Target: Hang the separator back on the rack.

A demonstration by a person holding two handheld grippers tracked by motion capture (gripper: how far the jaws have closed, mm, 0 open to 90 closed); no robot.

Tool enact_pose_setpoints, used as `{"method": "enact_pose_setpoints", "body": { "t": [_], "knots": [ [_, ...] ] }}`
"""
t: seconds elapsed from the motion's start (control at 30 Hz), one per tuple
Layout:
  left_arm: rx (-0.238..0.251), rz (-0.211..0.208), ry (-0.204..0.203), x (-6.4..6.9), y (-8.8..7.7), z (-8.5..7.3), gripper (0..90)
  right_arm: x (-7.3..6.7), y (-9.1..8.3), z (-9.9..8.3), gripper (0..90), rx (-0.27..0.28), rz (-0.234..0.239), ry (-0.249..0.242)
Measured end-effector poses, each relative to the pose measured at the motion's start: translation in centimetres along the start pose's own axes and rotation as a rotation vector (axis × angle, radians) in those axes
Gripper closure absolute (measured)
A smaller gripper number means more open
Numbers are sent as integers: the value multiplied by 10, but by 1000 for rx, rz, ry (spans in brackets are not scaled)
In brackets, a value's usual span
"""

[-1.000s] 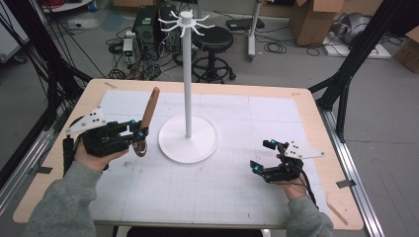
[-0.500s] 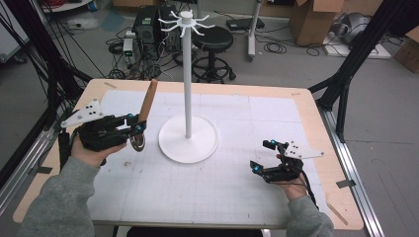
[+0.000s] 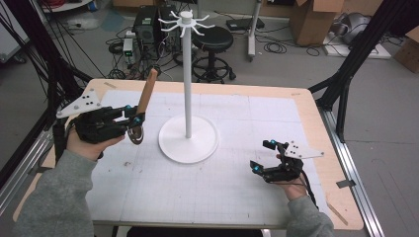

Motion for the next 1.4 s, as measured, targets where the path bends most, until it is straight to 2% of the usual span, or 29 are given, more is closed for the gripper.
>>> {"method": "enact_pose_setpoints", "body": {
  "t": [0.33, 0.77, 0.97, 1.3, 1.4],
  "knots": [
    [43, 19, -21, -4, 0, 14, 692, 1, 0, -1, 67, -3, -5, 5],
    [60, 10, -15, -3, 8, 34, 692, 1, 0, 0, 67, -1, -4, 8],
    [70, 2, -4, -1, 13, 39, 692, 1, 0, 0, 67, -1, -3, 8],
    [87, 2, -12, -3, 20, 47, 692, 1, -1, 0, 67, -2, -2, 8],
    [106, 4, -9, -1, 20, 51, 692, 0, 0, 0, 67, -4, -2, 9]
  ]
}}
Point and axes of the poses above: each handheld gripper's, and its own axes: y roughly forward along the jaws, z roughly out of its top, x roughly to its right, the point moved 4 cm from there along y, roughly forward along the jaws, and after that the axes turned 14 degrees about x, right-handed, at the moved point
